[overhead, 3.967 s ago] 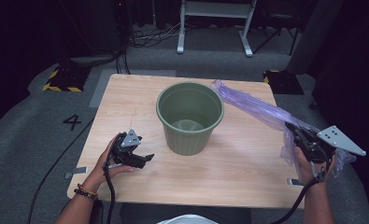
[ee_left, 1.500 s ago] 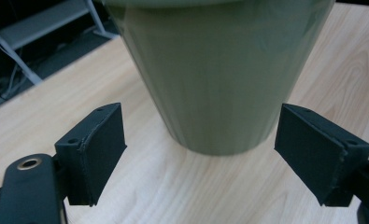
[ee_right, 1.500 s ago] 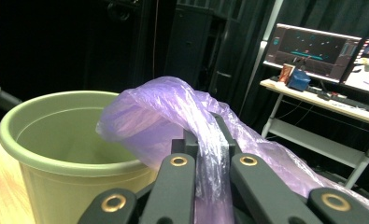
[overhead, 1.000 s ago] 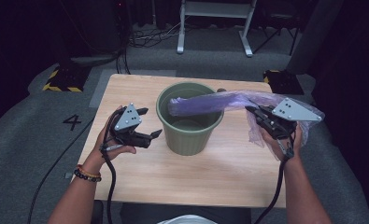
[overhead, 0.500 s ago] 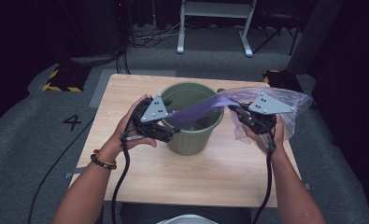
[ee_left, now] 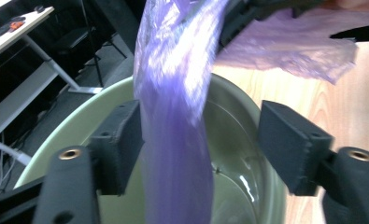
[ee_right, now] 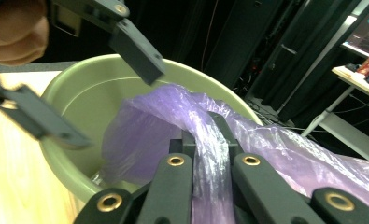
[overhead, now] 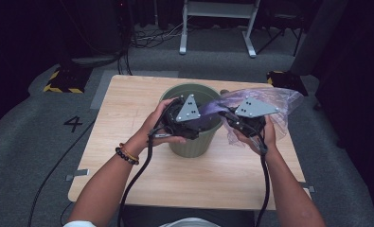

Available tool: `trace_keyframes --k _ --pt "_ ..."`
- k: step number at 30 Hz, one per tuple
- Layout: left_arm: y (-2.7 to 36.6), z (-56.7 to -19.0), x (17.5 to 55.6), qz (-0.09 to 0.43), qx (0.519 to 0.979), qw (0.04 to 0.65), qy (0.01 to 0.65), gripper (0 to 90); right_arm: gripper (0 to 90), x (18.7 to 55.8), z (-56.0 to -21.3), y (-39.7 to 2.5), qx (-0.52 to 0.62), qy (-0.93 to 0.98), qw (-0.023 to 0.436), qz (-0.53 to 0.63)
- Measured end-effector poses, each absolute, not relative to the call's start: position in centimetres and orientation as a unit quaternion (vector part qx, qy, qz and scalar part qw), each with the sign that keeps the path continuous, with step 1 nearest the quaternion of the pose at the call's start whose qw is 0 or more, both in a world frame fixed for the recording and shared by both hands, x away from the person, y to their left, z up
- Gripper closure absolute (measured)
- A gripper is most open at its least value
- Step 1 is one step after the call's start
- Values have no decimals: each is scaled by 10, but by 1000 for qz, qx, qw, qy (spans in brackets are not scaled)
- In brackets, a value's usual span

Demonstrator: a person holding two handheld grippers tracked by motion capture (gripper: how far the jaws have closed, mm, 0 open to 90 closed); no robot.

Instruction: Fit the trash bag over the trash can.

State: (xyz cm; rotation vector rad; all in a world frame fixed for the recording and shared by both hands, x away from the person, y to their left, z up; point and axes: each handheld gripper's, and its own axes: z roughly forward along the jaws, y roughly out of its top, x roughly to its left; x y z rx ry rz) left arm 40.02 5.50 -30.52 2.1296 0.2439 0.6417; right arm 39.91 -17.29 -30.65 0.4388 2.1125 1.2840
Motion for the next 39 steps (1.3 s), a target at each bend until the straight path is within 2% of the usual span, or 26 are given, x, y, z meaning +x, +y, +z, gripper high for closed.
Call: trace_keyframes --k 1,5,6,8,11,14,20,30,39 --pt "54 -306 401 267 856 431 97 434 876 399 -307 -171 163 802 308 485" --pt "53 -309 402 286 858 417 92 690 822 398 -311 -167 155 810 301 479" --pt "53 -310 402 292 858 414 90 725 802 398 -312 -166 154 812 300 477" --pt "55 -310 403 292 857 414 89 813 696 397 -313 -166 155 815 295 474" --pt "57 -312 402 300 859 406 88 872 572 395 -313 -167 165 810 295 478" --pt "59 -314 402 310 859 396 98 889 475 392 -314 -167 166 815 298 469" --pt "70 -314 404 319 855 393 114 892 371 380 -315 -177 172 823 308 445" --pt "96 -317 406 321 852 390 136 892 345 356 -323 -213 194 816 335 430" --pt "117 -324 407 318 849 393 153 888 303 344 -324 -242 216 775 343 485"
